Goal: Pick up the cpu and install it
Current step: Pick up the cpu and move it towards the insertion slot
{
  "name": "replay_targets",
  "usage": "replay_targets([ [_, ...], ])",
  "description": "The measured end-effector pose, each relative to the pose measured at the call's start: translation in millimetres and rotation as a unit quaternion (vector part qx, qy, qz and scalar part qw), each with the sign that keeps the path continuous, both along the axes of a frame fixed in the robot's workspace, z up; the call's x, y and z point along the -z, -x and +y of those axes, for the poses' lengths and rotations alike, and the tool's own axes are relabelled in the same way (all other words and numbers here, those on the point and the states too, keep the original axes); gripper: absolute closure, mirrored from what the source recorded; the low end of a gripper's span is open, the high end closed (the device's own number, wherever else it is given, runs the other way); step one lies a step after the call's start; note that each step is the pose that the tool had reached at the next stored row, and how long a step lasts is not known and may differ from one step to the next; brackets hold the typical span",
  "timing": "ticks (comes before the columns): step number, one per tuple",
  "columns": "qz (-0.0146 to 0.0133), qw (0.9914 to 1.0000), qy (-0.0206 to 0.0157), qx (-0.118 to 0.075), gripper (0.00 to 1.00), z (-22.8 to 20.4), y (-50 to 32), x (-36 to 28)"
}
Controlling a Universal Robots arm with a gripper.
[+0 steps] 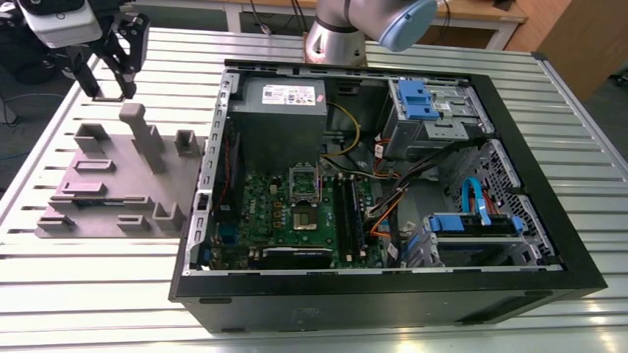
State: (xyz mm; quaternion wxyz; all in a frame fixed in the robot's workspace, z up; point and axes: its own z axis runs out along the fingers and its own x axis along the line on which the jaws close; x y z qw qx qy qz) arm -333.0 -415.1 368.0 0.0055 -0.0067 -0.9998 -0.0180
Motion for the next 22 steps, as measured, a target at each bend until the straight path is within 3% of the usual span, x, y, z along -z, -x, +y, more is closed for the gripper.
replay_targets([
  [22,0.0000,1.00000,0.0000,0.000,0.53,0.0,-9.5,0.0],
])
